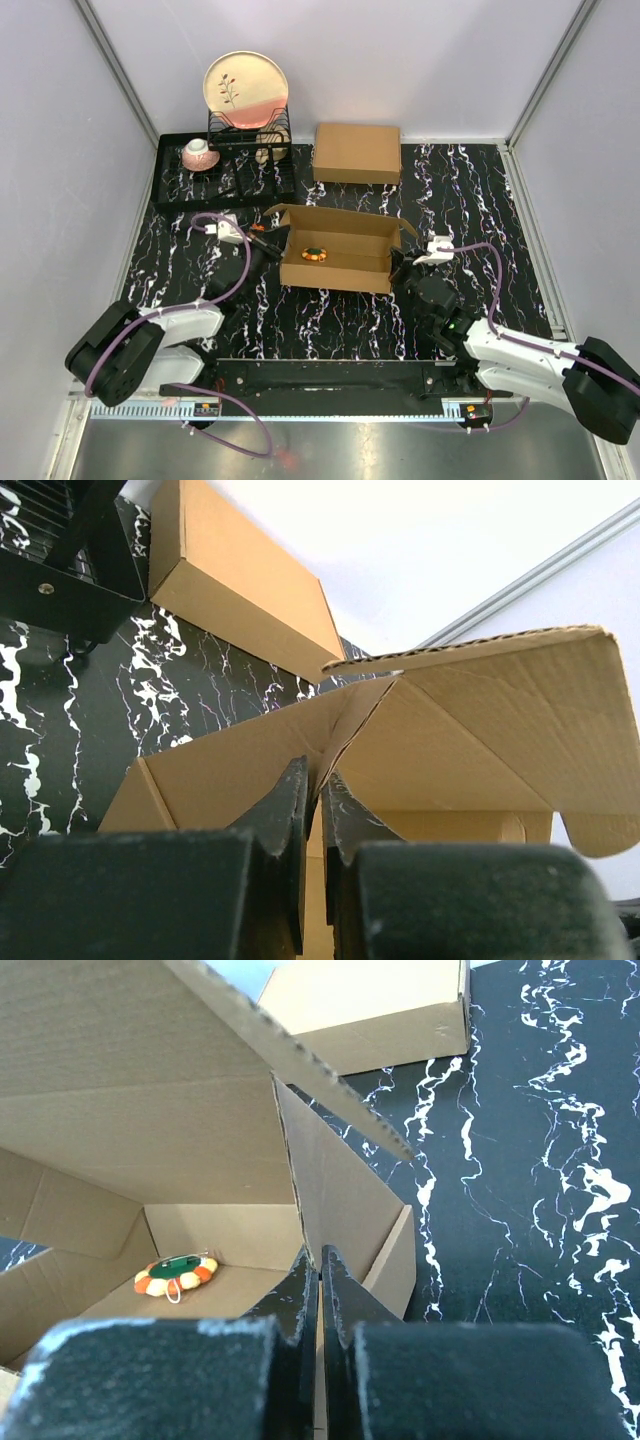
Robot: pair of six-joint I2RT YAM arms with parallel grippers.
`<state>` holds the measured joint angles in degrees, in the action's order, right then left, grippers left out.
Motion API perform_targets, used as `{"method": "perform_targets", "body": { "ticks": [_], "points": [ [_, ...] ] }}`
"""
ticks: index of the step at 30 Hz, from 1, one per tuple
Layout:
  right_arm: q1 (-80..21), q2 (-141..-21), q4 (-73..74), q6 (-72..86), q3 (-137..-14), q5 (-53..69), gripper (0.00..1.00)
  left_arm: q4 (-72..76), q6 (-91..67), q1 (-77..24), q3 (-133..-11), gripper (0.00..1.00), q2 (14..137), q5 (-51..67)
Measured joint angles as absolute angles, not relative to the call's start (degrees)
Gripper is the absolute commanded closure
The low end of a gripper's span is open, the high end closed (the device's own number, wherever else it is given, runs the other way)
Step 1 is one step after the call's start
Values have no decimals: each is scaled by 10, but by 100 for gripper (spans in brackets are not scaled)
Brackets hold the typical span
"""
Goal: Fold the paper box
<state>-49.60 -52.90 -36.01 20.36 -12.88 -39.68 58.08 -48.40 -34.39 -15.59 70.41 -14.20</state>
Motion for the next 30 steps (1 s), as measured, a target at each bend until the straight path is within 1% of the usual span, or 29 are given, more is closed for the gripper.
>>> {"method": "perform_targets", "body": {
  "ticks": [2,3,4,9,10,12,13,15,16,20,24,30],
  "points": [
    [-496,-534,-374,204,-125,-397,100,612,-469,-356,-143,100,711,-153],
    [-496,-536,-379,204,-124,-397,96,624,-459,-365,-138,96,714,-163],
    [-496,-537,-383,204,-122,-399,95,633,-448,-375,-135,94,715,-174],
    [-496,-512,-370,207,-109,-401,89,665,-404,-418,-112,92,717,-219],
    [-496,-500,-362,208,-104,-400,82,667,-400,-423,-108,91,717,-223],
    [-496,-474,-344,211,-94,-400,73,666,-388,-433,-101,91,713,-228],
    [-496,-462,-334,214,-90,-399,65,662,-382,-441,-98,91,708,-230],
    [-496,-449,-312,221,-88,-399,60,654,-372,-453,-94,91,698,-235],
    [-496,-443,-296,225,-88,-399,56,650,-368,-458,-91,91,693,-239],
    [-497,-416,-230,246,-90,-401,50,641,-353,-475,-79,91,679,-257],
    [-497,-367,-154,268,-104,-401,48,634,-344,-481,-72,91,678,-270],
    [-497,-265,-6,294,-164,-399,47,622,-331,-491,-72,91,685,-287]
  ]
}}
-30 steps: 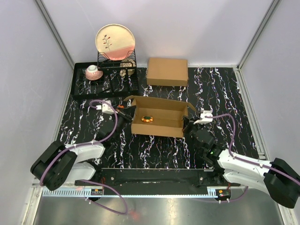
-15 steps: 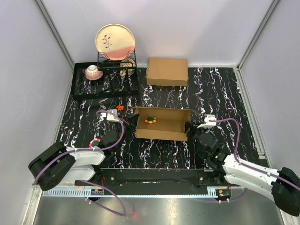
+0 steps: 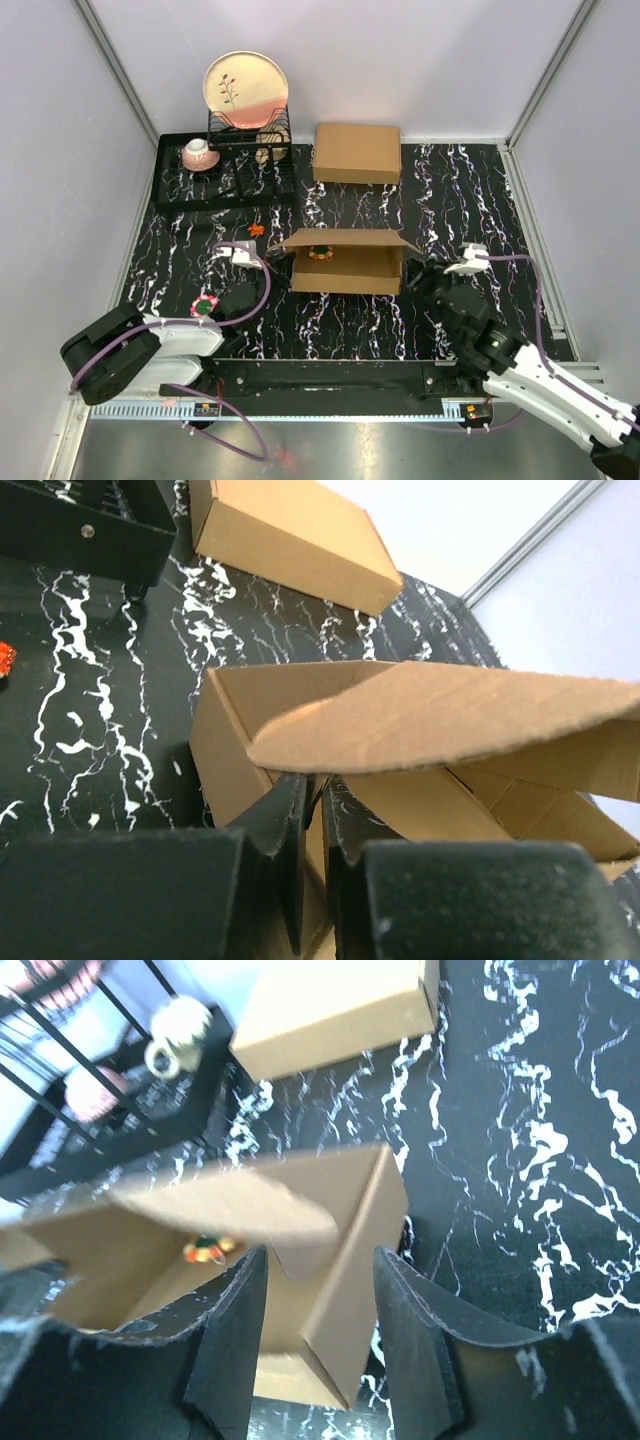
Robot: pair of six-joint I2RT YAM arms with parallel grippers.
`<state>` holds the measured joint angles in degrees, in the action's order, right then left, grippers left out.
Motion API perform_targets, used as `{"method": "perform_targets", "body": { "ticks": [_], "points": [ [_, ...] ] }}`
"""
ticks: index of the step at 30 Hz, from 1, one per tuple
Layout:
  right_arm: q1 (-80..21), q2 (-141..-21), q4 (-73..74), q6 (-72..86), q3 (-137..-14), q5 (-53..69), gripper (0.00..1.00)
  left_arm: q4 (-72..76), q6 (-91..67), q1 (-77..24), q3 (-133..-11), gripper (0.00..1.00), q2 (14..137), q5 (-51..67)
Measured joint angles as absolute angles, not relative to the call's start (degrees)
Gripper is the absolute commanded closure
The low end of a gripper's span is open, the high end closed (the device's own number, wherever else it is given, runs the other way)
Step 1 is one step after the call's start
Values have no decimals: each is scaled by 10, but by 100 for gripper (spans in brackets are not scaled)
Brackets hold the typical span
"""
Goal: Fold the paper box
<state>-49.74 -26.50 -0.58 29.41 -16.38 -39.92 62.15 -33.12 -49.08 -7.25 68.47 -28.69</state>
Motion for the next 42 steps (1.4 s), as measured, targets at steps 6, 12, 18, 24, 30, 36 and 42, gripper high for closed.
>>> {"method": "perform_targets", "body": {
  "ticks": [6,12,18,24,30,36,42],
  "points": [
    [-497,-152,92,287,-227,-390,45,603,-321,-503,-72,85,708,-306],
    [-497,-144,86,254,-259,-360,45,564,-309,-522,-72,78,718,-321],
    [-498,-313,-3,240,-289,-310,48,519,-302,-548,-73,72,705,-334],
    [-498,-471,-98,236,-284,-267,62,430,-318,-574,-74,67,652,-345],
    [-498,-559,-152,247,-237,-243,66,283,-361,-594,-77,66,516,-344],
    [-498,-589,-195,269,-205,-239,66,125,-380,-650,-91,65,338,-338],
    [-498,-604,-224,282,-188,-241,61,13,-379,-671,-137,62,224,-327]
  ]
}}
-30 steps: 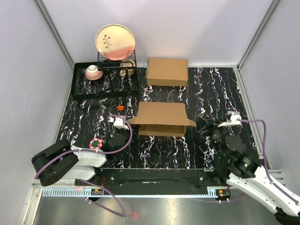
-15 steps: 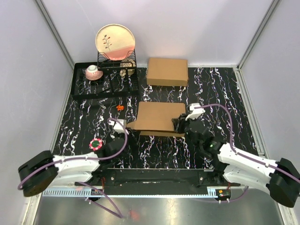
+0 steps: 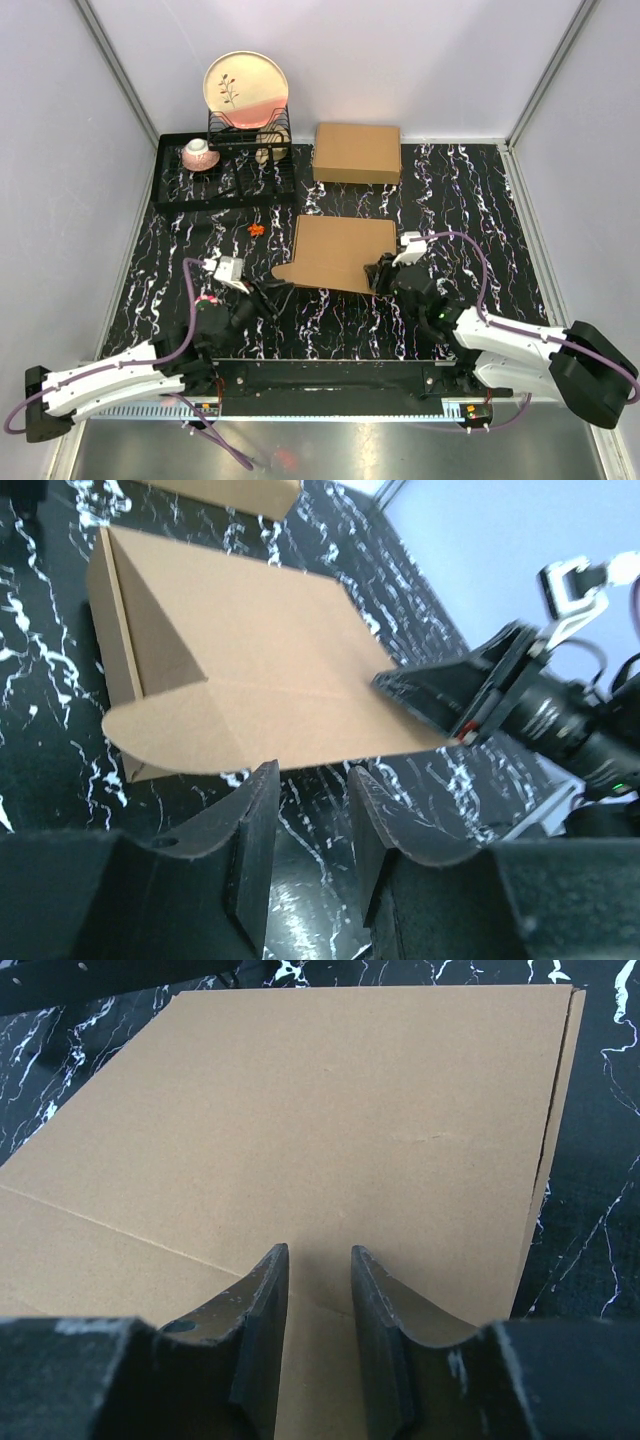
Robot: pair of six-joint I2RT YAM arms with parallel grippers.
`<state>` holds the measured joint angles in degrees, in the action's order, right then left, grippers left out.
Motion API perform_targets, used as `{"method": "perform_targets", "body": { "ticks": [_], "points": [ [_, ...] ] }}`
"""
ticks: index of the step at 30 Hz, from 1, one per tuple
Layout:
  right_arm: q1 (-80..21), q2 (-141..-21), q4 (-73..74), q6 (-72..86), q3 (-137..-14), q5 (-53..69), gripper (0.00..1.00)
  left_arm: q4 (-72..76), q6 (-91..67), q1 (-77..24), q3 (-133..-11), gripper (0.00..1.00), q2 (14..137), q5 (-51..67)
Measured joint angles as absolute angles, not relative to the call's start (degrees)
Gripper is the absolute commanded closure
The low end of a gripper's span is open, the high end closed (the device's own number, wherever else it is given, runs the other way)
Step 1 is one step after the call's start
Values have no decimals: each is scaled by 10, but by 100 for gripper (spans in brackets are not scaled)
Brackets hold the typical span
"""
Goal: Fold the paper box
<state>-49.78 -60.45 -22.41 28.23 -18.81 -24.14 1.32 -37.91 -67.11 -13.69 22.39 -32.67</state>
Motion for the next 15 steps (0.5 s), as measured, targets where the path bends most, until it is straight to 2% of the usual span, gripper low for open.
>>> {"method": "perform_targets", "body": {
  "ticks": [3,4,5,6,11,15],
  "points": [
    [-498,-600,-229,287,-184,-243,60,-21,-379,-671,-177,52,204,-338],
    [-498,-598,-229,288,-183,-243,60,-24,-380,-671,-188,48,202,-352],
    [-498,-595,-226,288,-183,-244,60,-24,-378,-671,-194,37,203,-364],
    [-498,-592,-224,288,-183,-244,60,-22,-377,-671,-198,34,205,-381],
    [-498,-574,-200,287,-183,-245,59,19,-360,-644,-204,31,312,-434],
    [-498,-563,-183,286,-183,-245,59,42,-369,-538,-242,37,480,-381]
  ]
}}
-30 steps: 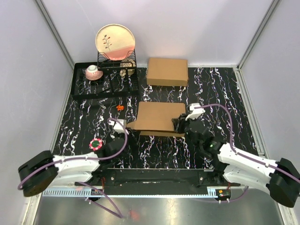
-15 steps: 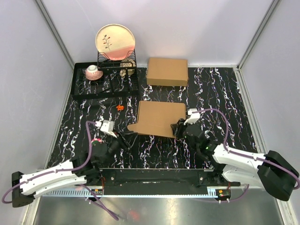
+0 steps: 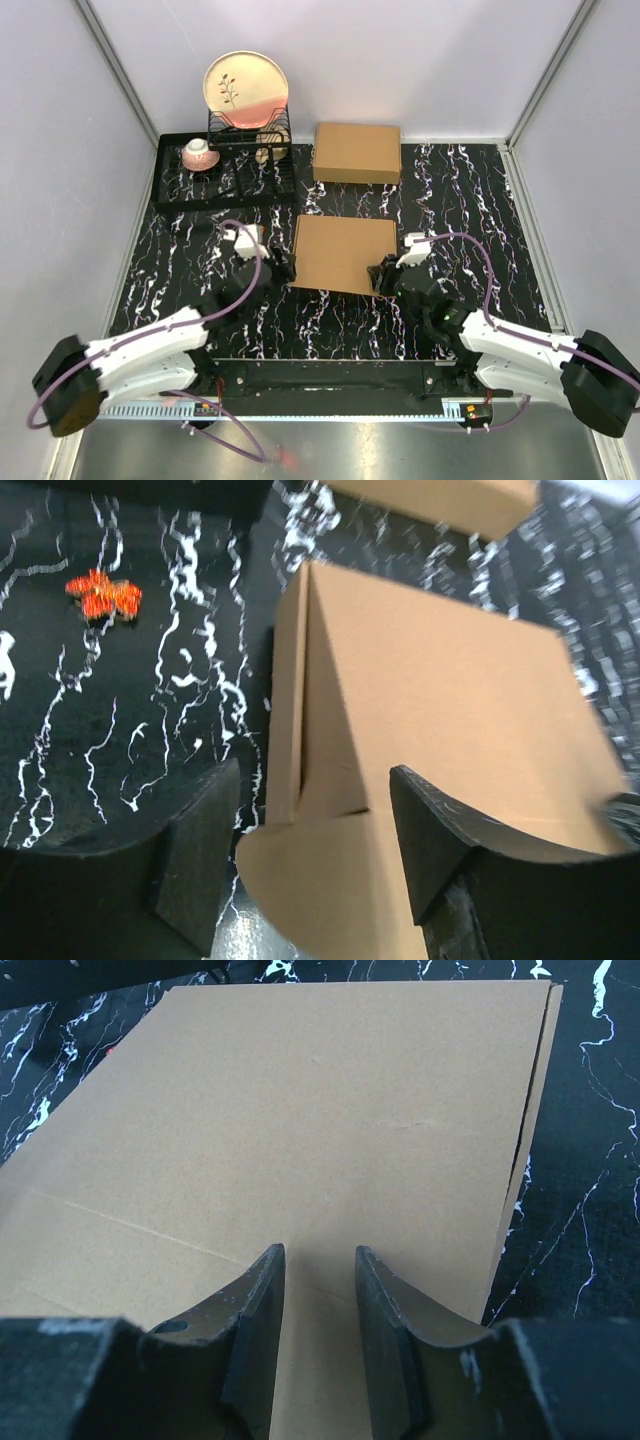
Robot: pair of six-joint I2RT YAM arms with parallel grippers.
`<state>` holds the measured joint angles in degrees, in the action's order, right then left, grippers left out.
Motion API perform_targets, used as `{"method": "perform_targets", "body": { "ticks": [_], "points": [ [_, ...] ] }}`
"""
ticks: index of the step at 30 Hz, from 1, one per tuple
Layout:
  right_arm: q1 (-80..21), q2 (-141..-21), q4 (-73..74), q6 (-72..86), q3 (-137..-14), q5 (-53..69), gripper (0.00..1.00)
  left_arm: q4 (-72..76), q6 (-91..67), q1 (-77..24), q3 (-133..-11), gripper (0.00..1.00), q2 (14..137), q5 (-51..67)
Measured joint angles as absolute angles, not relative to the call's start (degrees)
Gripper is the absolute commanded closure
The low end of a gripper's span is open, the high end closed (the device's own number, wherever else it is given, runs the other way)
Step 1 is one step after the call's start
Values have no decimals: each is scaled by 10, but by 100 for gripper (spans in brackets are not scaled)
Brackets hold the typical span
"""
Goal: Fold the paper box
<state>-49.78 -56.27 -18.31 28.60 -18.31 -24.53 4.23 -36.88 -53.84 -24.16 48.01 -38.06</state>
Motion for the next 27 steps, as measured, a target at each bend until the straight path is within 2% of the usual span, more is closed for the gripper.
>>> {"method": "perform_targets", "body": {
  "ticks": [4,8,16,20,22,27],
  "points": [
    [-498,-570,-172,288,-189,-248,60,90,-387,-501,-253,46,606,-334],
    [-498,-578,-164,298,-191,-250,61,116,-401,-499,-286,48,680,-305],
    [-498,-574,-111,333,-209,-263,60,151,-450,-498,-293,50,730,-293],
    [-498,-568,-80,350,-219,-265,58,144,-466,-498,-302,47,741,-294],
    [-498,-550,-63,356,-218,-265,56,140,-472,-498,-300,42,731,-296],
    [-498,-517,-21,361,-218,-267,53,77,-469,-496,-277,35,646,-304]
  ]
}}
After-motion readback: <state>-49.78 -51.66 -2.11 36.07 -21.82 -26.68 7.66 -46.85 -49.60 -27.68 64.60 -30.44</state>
